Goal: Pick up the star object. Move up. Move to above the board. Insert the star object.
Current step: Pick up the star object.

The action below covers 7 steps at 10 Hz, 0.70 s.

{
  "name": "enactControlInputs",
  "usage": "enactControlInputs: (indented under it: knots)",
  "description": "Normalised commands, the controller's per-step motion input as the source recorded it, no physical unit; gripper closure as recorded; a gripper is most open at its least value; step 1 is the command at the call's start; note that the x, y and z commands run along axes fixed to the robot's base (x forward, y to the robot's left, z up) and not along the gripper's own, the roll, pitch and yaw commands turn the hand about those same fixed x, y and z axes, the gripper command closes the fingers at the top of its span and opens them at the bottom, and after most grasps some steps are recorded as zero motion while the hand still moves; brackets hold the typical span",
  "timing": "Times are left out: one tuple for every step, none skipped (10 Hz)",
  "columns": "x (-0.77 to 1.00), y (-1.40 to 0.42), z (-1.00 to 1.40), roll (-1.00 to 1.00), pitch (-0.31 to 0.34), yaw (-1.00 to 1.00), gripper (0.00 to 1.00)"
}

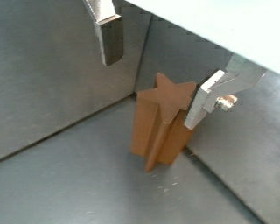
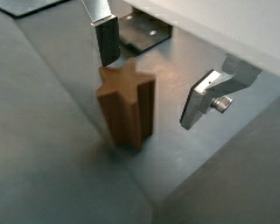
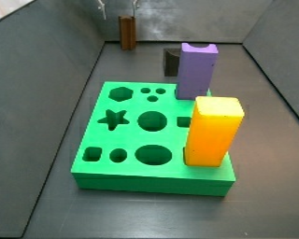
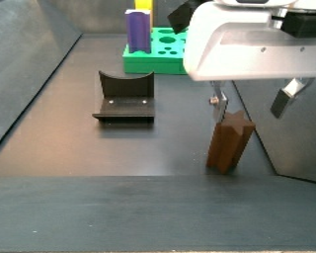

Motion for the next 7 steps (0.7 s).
enactControlInputs:
  knots:
    - [0.00, 0.28, -0.70, -0.07, -0.250, 0.00, 0.00]
    - [0.00, 0.20, -0.68, -0.06, -0.256, 0.00, 0.00]
    - [0.00, 0.16, -0.64, -0.08, -0.274, -0.01, 0.00]
    - [-0.02, 0.03, -0.43, -0.15, -0.351, 0.00, 0.00]
    - [-0.02, 0.04, -0.14, -0.15, -0.186, -0.02, 0.00]
    - [0.00, 0.00, 0.00, -0.08, -0.049, -0.04, 0.00]
    - [0.07, 0.00, 0.06, -0.05, 0.000, -0.07, 0.00]
